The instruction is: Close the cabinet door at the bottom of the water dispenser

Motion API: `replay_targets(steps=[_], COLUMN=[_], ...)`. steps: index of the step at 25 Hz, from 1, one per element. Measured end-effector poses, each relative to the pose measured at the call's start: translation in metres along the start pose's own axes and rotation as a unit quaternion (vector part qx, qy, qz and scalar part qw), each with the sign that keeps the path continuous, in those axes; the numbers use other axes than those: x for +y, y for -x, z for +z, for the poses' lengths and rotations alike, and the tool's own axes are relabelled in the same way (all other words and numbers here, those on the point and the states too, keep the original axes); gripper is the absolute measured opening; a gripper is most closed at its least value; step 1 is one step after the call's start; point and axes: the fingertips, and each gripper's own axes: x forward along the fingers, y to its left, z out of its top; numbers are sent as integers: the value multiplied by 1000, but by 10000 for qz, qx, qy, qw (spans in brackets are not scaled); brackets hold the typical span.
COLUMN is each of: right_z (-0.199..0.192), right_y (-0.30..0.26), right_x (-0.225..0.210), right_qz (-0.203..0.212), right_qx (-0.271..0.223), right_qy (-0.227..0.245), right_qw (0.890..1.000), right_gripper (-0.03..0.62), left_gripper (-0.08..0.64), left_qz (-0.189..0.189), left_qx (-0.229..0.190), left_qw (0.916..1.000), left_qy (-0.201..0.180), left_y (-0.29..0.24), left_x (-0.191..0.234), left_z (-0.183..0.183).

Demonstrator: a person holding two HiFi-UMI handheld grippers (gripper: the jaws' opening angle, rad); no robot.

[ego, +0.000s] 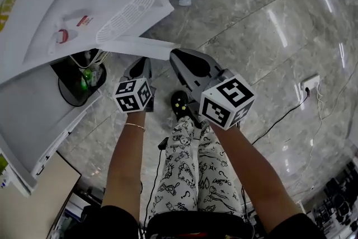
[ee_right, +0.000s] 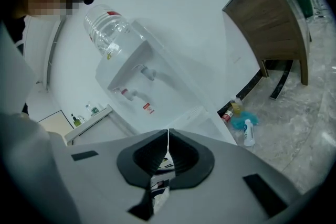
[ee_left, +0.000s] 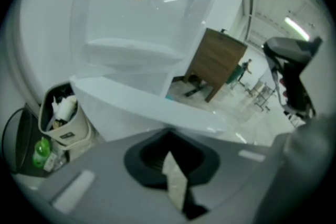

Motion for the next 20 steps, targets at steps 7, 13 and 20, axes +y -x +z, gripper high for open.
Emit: replay_targets(steps=[7, 13, 20], right_z=[2, 2, 12], right_y=[25, 30, 31], right_x=[-32, -51, -56], right_qz=[-396, -578, -565], right_qx=[-174, -185, -241], right_qy=[-284, -450, -535], right_qw=[9987, 9971, 9967], right_gripper=[17, 17, 17], left_gripper=[-3, -3, -3], left_qz=[-91, 215, 556], left_qx=[-127, -30, -330], left_qw=[9997, 9996, 9976], left_qy=[-173, -204, 235], left_y=[-35, -57, -67], left_x=[-5, 7, 21], left_z=[42, 68, 97])
